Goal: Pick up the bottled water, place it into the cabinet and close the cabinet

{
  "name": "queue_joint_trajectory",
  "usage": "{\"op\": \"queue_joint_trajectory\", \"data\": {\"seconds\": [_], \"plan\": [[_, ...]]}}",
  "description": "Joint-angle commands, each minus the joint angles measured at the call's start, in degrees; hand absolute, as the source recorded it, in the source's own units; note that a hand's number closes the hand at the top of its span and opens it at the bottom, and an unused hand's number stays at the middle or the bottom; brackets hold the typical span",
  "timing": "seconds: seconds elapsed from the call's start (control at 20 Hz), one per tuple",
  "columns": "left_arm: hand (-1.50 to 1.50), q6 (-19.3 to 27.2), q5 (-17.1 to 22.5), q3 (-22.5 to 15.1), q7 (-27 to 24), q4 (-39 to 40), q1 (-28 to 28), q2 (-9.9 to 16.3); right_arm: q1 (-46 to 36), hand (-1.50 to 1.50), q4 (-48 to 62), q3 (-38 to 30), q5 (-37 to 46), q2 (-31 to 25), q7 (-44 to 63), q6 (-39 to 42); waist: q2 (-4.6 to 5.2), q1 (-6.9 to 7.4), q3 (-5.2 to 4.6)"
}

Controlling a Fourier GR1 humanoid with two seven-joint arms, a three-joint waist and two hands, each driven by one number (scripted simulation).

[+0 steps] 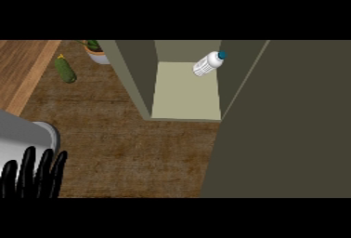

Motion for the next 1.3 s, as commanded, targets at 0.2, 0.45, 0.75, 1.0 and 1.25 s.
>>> {"op": "queue_joint_trajectory", "data": {"seconds": [0.2,0.45,0.75,1.0,1.25], "plan": [[-1.50,-8.0,8.9,9.7,-2.4,-6.8,10.8,5.9,-6.6,1.50,-1.5,13.1,5.9,5.8,6.1,-0.2,-0.48,1.15,-0.39],[-1.50,-12.8,11.7,13.0,-5.4,-7.0,16.6,6.7,-6.6,1.50,-2.2,13.0,2.7,7.5,9.5,0.1,-0.48,1.55,-0.37],[-1.50,-18.8,13.4,16.4,-8.2,-4.5,20.0,7.7,-11.8,1.50,-0.2,10.8,-1.6,13.1,15.4,-1.5,-0.30,3.00,-0.45],[-1.50,-23.9,15.9,20.0,-10.6,-3.2,23.1,8.2,-21.8,1.50,2.4,7.3,-4.9,16.0,22.0,-3.9,-0.27,2.84,-0.40],[-1.50,-27.8,19.5,24.3,-10.4,-3.1,24.7,9.4,-36.9,1.50,10.1,6.2,-9.7,16.2,26.1,-14.8,-0.04,2.34,-0.31]]}}
